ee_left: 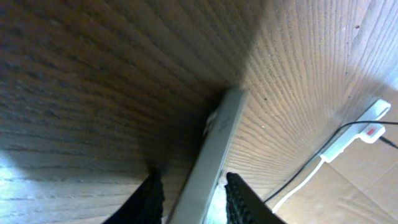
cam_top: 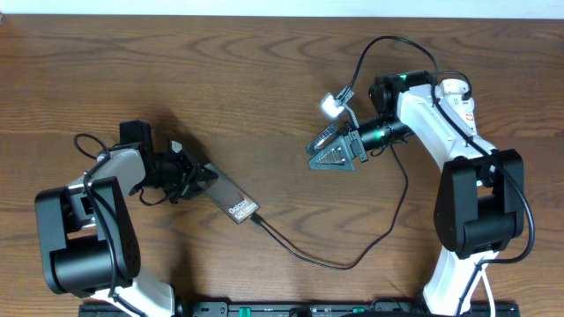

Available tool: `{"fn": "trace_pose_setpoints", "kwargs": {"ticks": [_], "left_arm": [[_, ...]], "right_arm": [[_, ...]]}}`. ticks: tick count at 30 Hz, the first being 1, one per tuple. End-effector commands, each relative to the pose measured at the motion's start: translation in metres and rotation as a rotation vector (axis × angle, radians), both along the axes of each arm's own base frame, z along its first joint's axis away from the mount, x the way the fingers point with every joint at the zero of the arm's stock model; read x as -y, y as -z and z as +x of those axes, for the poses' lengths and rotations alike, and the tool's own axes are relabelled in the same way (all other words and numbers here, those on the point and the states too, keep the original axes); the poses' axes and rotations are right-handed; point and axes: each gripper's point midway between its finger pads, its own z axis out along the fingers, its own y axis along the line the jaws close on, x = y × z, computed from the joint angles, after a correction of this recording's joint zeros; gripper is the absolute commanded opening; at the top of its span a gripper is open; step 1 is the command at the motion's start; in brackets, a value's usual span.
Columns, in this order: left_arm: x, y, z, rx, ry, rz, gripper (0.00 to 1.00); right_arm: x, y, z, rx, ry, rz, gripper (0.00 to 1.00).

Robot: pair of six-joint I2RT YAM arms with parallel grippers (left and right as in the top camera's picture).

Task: Plug charger to phone and switch on socket
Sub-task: 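Release the phone on the table and lift the left gripper away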

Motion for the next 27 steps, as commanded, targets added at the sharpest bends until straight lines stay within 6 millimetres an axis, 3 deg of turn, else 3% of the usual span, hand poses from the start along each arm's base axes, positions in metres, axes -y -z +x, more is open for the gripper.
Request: {"fn": "trace_pose_setpoints", "kwargs": {"ticks": [1, 8, 13, 20, 23, 27], "left_arm": [[0.001, -0.001, -0.002, -0.003, 0.002, -0.006, 0.33], [0.001, -0.001, -0.002, -0.004, 0.003, -0.006, 0.4], [0.001, -0.001, -0.003, -0.008, 0.005, -0.005, 0.55], [-0.006, 0.004, -0.004, -0.024, 0.002, 0.047, 0.56], [-0.008, -0.005, 0.003, 0.009, 0.002, 0.054, 0.56], [-0.012, -0.036, 0.017, 0.099, 0.013, 0.086, 0.56]], "right_arm": [[0.0, -0.003, 0.003, 0.013, 0.003, 0.011, 0.99], [0.0, -0.003, 0.003, 0.013, 0.003, 0.01, 0.99], [0.0, -0.003, 0.003, 0.013, 0.003, 0.01, 0.99], [0.002, 0.0, 0.001, -0.004, 0.0, -0.013, 0.99], [0.004, 0.002, 0.001, -0.007, -0.001, -0.028, 0.99], [0.011, 0.005, 0.004, -0.005, 0.01, -0.048, 0.99]]}}
